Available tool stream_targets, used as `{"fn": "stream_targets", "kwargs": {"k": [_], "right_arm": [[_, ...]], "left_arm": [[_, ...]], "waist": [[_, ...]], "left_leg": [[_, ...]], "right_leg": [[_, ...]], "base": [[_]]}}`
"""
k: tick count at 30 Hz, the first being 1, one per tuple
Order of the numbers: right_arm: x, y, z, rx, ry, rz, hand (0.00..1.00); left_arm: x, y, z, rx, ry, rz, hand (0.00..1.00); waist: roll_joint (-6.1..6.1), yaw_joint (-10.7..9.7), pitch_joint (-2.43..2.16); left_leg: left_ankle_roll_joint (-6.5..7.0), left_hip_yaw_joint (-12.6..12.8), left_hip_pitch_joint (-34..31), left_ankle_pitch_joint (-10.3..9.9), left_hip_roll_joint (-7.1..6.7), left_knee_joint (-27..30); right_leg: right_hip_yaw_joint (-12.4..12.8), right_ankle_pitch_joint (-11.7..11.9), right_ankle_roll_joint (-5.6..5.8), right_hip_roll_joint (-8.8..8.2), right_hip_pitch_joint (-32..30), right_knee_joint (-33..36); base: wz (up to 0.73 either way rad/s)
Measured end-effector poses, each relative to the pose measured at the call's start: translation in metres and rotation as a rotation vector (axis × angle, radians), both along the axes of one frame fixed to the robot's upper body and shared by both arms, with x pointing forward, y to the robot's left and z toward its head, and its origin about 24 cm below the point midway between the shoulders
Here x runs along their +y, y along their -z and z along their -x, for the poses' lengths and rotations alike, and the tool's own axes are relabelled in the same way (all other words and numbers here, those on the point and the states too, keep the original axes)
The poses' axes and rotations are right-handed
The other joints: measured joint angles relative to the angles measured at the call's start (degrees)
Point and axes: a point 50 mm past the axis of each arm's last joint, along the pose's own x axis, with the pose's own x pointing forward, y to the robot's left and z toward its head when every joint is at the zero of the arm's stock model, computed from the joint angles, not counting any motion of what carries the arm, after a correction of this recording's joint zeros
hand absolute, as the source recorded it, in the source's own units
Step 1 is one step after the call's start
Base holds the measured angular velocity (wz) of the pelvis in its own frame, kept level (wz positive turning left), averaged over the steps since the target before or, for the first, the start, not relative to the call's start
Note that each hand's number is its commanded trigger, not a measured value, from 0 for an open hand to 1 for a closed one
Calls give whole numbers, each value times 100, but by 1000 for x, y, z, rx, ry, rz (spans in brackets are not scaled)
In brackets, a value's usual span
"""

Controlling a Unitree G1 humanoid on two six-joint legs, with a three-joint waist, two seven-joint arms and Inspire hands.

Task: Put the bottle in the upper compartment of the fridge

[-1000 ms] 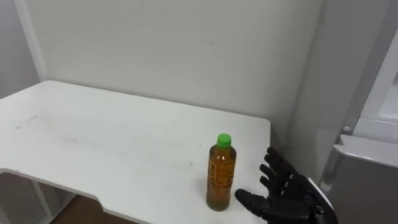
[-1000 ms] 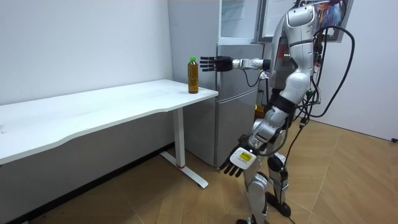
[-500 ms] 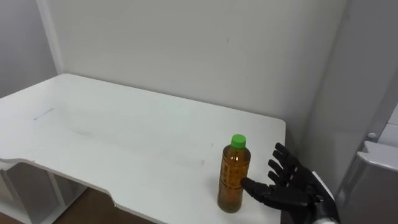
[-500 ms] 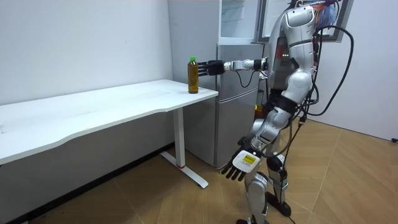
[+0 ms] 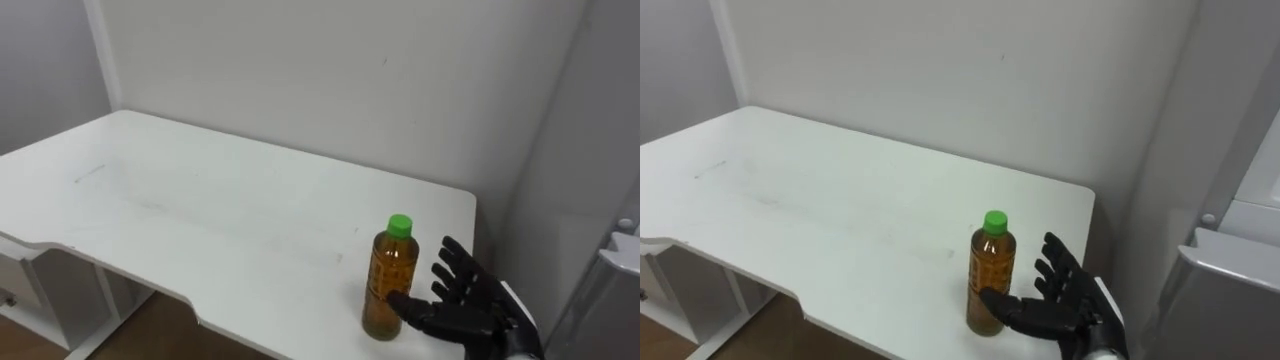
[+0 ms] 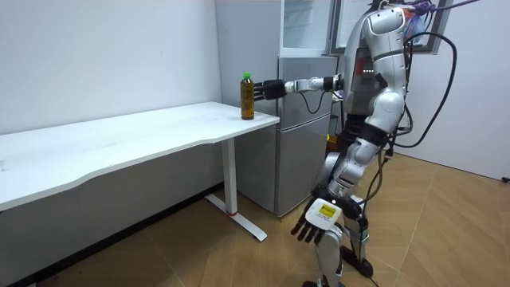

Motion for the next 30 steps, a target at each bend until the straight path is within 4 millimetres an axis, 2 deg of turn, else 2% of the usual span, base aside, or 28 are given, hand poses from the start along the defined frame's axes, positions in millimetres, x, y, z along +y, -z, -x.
{"fn": "stream_targets", "kwargs": {"k": [8,13,20,26,30], "right_arm": [[14,-8,-7,-34,-64,35,0],[17,-9,-11,-34,-78,43,0],[13,7,-9,39,-52,63,0],[11,14,-8,73,-18,65,0],[8,14,-15,87,13,78,0]], "left_arm": [[-2,5,26,178,175,-63,0],[-8,7,33,233,238,-71,0],[-12,7,38,259,270,-67,0],[-13,7,39,264,275,-67,0],[-14,7,37,254,275,-67,0]], "waist": [[8,16,5],[47,8,30],[69,-10,9],[-25,86,-59],[-53,131,-32]], "left_leg": [[-3,-30,-6,2,-3,19],[-2,-116,-45,2,-17,99],[7,-236,-163,10,-47,180],[15,-301,-193,41,-72,240],[21,-354,-245,44,-84,272]], "right_leg": [[-20,0,0,3,8,0],[-93,0,0,4,68,-2],[-186,-26,41,-1,83,-1],[-287,-26,42,-9,104,4],[-376,-26,42,-9,121,4]], "base": [[1],[10],[9],[6],[7]]}}
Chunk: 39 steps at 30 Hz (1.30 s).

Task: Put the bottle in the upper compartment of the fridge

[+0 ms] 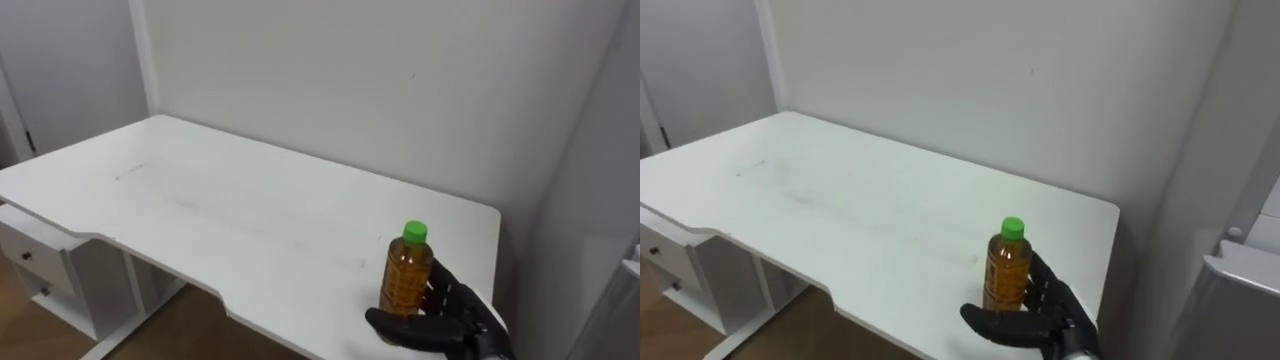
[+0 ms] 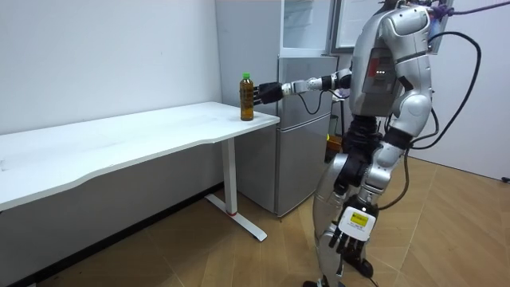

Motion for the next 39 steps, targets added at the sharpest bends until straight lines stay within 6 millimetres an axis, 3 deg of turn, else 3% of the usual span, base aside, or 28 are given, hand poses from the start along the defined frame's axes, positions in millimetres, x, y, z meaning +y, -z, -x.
{"fn": "stream_targets", "kwargs": {"k": [5,15,18,27,39], "right_arm": [[-1,1,0,8,15,6,0],[-10,16,3,82,101,44,0],[-11,16,3,86,123,51,0],[-15,21,0,108,181,205,0],[-18,20,-2,90,264,251,0]], "left_arm": [[0,0,2,2,-4,0,0],[1,0,8,17,-9,-2,0],[1,0,9,21,-11,-1,0],[0,0,10,28,-1,0,0],[0,0,8,15,22,4,0]], "waist": [[-45,10,55],[-73,122,41],[-45,175,58],[-39,321,53],[-46,353,53]], "left_leg": [[4,-74,-63,35,-18,28],[6,-118,-114,35,-29,94],[12,-127,-147,43,-31,94],[14,-138,-258,67,-40,79],[23,-319,-469,121,-103,124]], "right_leg": [[-39,0,-1,12,-4,-5],[-57,2,-3,17,-36,-1],[-56,2,-3,17,-41,-1],[-73,2,-3,12,-156,7],[-214,2,-4,10,-247,6]], "base": [[9],[1],[0],[0],[8]]}}
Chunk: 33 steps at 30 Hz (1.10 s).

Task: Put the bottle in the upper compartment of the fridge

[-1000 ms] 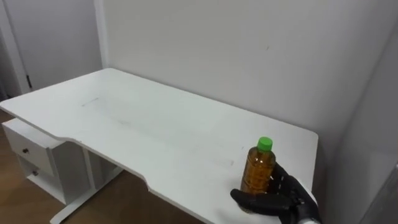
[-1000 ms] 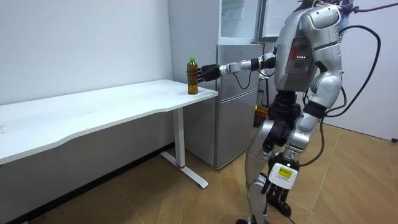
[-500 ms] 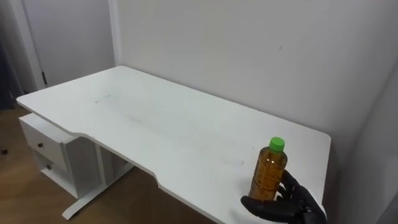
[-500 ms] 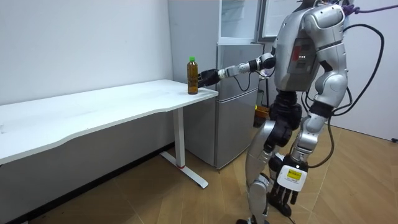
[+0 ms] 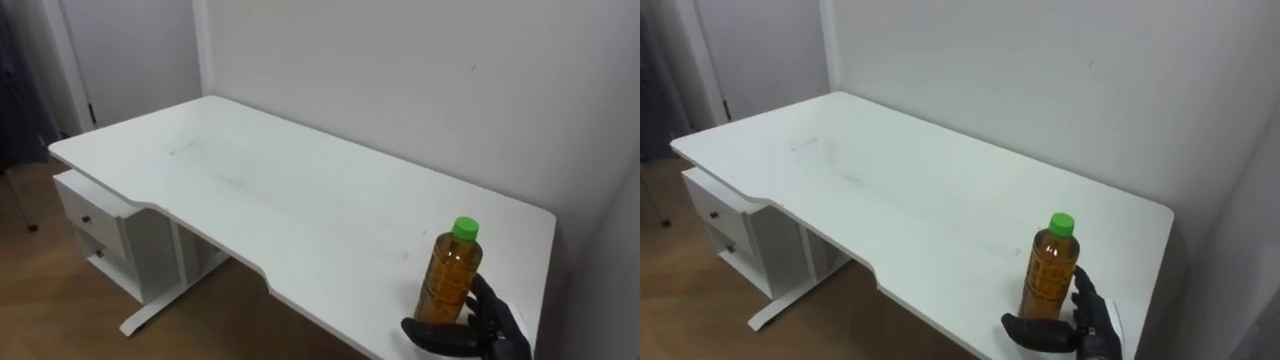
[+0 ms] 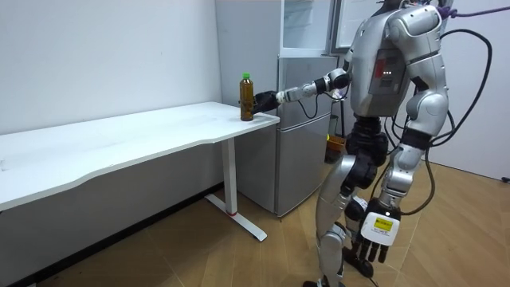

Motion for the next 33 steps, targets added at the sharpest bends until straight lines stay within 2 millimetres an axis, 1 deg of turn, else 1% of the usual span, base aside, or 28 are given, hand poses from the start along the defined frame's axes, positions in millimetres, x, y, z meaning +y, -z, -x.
{"fn": "stream_targets", "kwargs": {"k": [4,8,12,16,22,25,29,31,33], "right_arm": [[-2,0,0,-1,24,25,0],[-2,-2,-1,-17,52,38,0],[3,-3,-3,-25,52,54,0],[2,-4,-3,-33,69,56,0],[2,-14,-12,-61,125,64,0],[0,-18,-14,-80,166,58,0],[-1,-18,-13,-79,203,30,0],[-2,-17,-13,-77,213,20,0],[-4,-18,-13,-77,240,0,0]], "left_arm": [[-2,0,-1,-6,13,5,0],[-2,0,-2,-11,22,8,0],[-3,1,-2,-10,33,11,0],[-4,1,-3,-16,27,14,0],[-6,1,-3,-17,31,24,0],[-7,1,-3,-26,-4,38,0],[-7,2,-2,-29,-31,47,0],[-7,2,-1,-22,-34,45,0],[-7,2,-1,-23,-34,45,0]], "waist": [[-5,74,-3],[-8,146,10],[-19,145,21],[-18,146,31],[10,154,50],[18,134,56],[53,155,77],[62,177,75],[74,236,61]], "left_leg": [[1,-16,-62,18,-4,15],[8,-31,-135,54,-7,12],[8,-52,-204,71,-10,12],[6,-85,-223,73,-13,12],[-4,-132,-236,89,-22,-4],[-6,-225,-278,102,-57,7],[-3,-312,-278,112,-96,8],[-6,-326,-280,115,-98,6],[-10,-326,-294,119,-98,1]], "right_leg": [[-6,1,-1,2,-46,9],[-7,4,-6,2,-117,18],[-7,6,-9,3,-181,37],[-5,5,-9,-1,-209,72],[-53,5,-9,3,-216,71],[-118,5,-8,4,-212,67],[-120,3,-5,2,-208,65],[-130,1,-2,3,-206,65],[-132,-1,0,3,-221,66]], "base": [[3],[4],[2],[2],[3],[13],[13],[3],[0]]}}
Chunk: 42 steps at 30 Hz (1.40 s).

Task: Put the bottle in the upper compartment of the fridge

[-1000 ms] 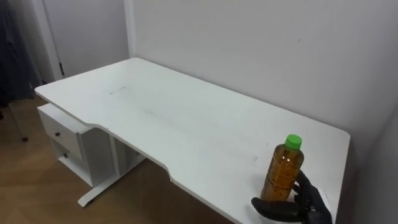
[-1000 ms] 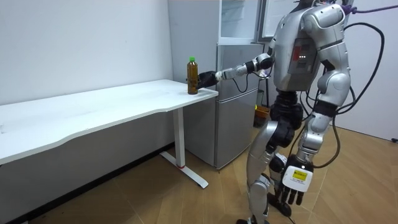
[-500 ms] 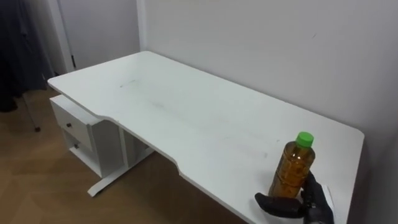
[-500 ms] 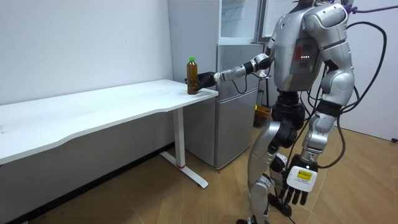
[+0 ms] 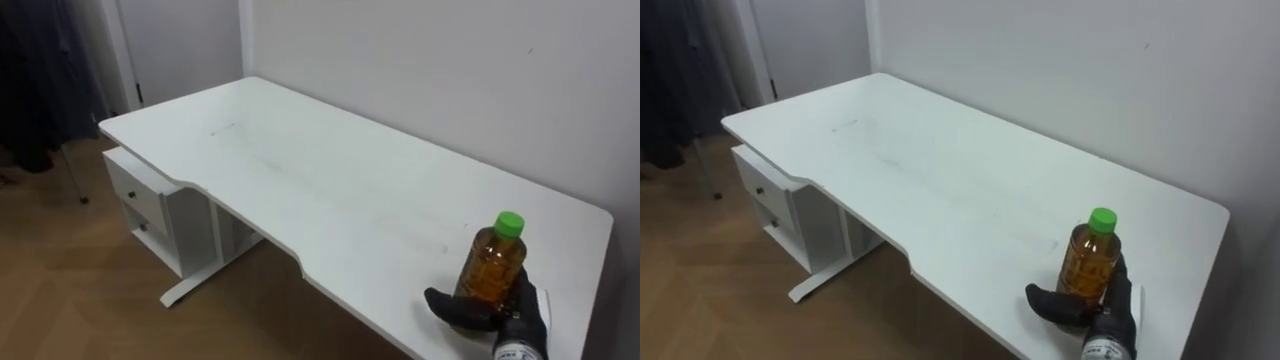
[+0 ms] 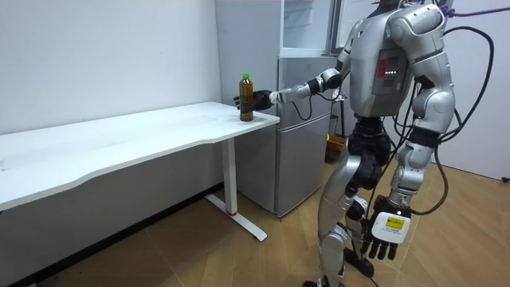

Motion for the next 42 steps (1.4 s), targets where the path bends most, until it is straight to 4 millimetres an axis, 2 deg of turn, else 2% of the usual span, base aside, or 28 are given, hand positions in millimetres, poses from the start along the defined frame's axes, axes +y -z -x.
{"fn": "stream_targets", "kwargs": {"k": [3,13,14,15,19,26,35,42], "right_arm": [[-1,-2,0,-16,27,-2,0],[0,-12,-4,-70,55,-15,0],[-1,-12,-4,-74,63,-15,19],[-1,-12,-4,-74,68,-14,100],[-1,-11,-3,-71,81,-10,100],[-7,2,0,-10,105,-3,100],[-9,7,1,10,87,5,100],[-8,8,1,7,43,-9,100]], "left_arm": [[0,0,0,-1,-1,-5,0],[1,1,7,26,-9,-13,0],[1,1,8,30,-10,-15,0],[1,1,9,31,-10,-15,0],[1,1,8,28,-11,-26,0],[4,1,8,14,-53,-51,0],[3,1,8,11,-49,-67,0],[3,1,8,5,-47,-66,0]], "waist": [[19,53,-21],[2,65,-42],[2,65,-42],[2,66,-42],[2,104,-43],[-3,219,-43],[-6,213,-39],[16,178,-15]], "left_leg": [[3,-1,4,4,-4,-1],[-2,-14,28,30,-4,-7],[-2,-15,27,35,-5,-5],[-1,-16,27,44,-5,-7],[-7,-23,27,61,-5,-8],[-6,-30,27,116,-5,-49],[-5,-29,52,119,-6,-48],[-5,1,78,118,1,-22]], "right_leg": [[-10,0,0,-1,9,2],[-14,0,0,0,33,2],[-14,0,0,0,34,3],[-14,0,0,0,33,3],[-11,1,-1,1,28,4],[-1,2,-4,2,17,5],[-4,3,-5,0,42,6],[13,5,-8,-5,45,6]], "base": [[0],[0],[0],[0],[0],[0],[0],[-2]]}}
